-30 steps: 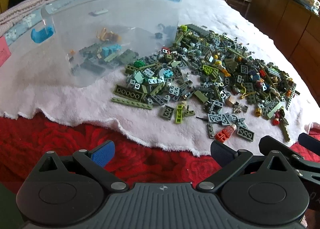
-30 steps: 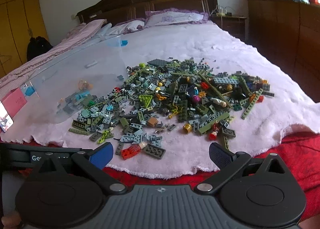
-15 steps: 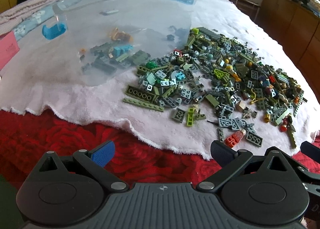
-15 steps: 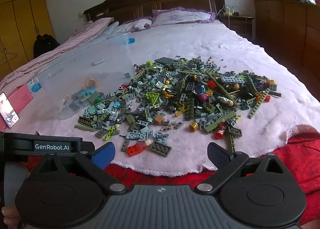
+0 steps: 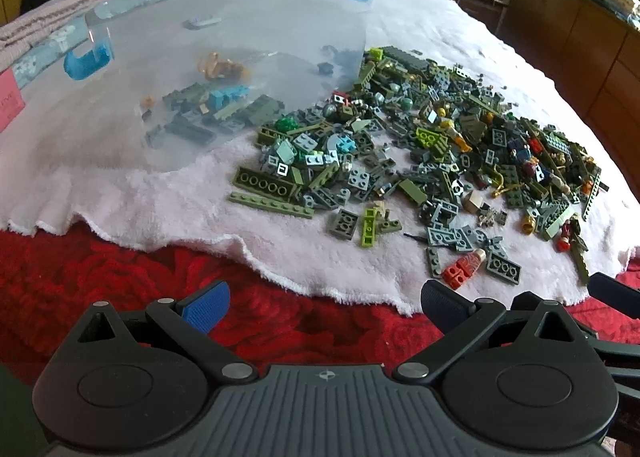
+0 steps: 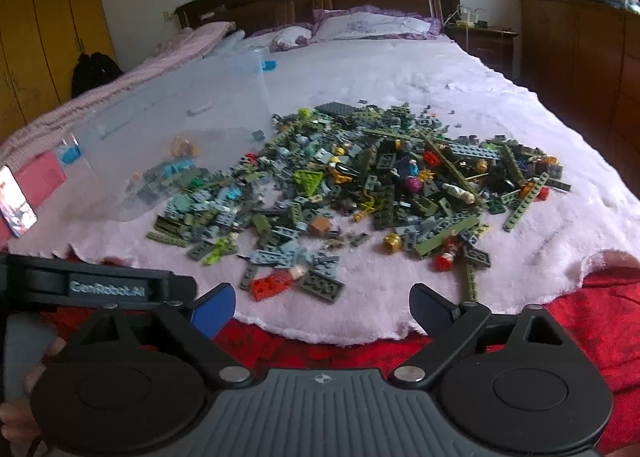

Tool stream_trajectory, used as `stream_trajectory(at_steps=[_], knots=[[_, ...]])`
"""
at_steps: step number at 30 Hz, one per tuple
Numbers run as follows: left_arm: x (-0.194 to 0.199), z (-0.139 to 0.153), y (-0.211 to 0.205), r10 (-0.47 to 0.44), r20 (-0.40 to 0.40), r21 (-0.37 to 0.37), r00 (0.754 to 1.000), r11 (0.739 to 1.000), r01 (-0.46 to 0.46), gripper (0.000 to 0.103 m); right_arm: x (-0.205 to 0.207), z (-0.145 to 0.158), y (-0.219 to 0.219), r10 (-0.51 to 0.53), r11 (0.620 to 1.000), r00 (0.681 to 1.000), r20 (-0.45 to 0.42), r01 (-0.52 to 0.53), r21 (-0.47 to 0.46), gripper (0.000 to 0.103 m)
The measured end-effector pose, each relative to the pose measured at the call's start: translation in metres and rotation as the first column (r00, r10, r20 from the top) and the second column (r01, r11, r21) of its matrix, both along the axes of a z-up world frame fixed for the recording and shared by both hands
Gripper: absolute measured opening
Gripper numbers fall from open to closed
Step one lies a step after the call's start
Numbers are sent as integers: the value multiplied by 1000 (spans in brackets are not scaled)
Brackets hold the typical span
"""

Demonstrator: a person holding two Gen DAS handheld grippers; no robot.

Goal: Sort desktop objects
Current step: 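Move both tools over the Lego pile toward nearby pieces, then grasp a dark grey brick with the left tool while the right tool grasps a dark grey plate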

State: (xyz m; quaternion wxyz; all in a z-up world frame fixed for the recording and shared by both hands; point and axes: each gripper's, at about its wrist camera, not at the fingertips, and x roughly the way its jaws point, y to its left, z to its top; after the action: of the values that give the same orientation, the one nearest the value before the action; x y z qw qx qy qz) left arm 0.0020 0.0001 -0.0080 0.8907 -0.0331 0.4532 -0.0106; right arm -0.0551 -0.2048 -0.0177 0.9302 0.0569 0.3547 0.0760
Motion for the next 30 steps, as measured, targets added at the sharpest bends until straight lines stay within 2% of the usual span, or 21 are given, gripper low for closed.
stream_trajectory(at_steps=[5,10,13,17,21,26,28,29,30], knots=[[5,-1,3,-2,6,-3,1000,1000,2,102,5,-4,-1,-3,1000,1000,-20,3,-7,91],[10,-2,10,7,13,0,1000,1000,-7,102,9,-5,3,3,999,1000,-8,-3,-48,91],[14,-1,16,25,20,8,999,1000,-25,102,13,-3,4,25,998,1000,5,-24,-64,87],[19,-1,21,37,12,2,999,999,-37,102,22,-3,5,43,997,999,13,-43,-65,78],[21,-1,18,26,23,26,999,999,-27,101,32,-8,7,72,995,997,-11,-72,-63,61],[26,-1,16,8,39,35,999,999,-9,98,37,-16,14,100,991,994,-36,-103,-81,58],[29,-2,15,-8,44,21,999,1000,7,96,39,-19,16,111,989,993,-35,-114,-92,56],[30,-3,14,-16,45,13,999,1000,16,92,41,-20,17,116,988,993,-35,-119,-97,52],[31,-4,13,-25,44,7,999,1000,25,87,44,-23,17,122,987,992,-43,-125,-99,44]])
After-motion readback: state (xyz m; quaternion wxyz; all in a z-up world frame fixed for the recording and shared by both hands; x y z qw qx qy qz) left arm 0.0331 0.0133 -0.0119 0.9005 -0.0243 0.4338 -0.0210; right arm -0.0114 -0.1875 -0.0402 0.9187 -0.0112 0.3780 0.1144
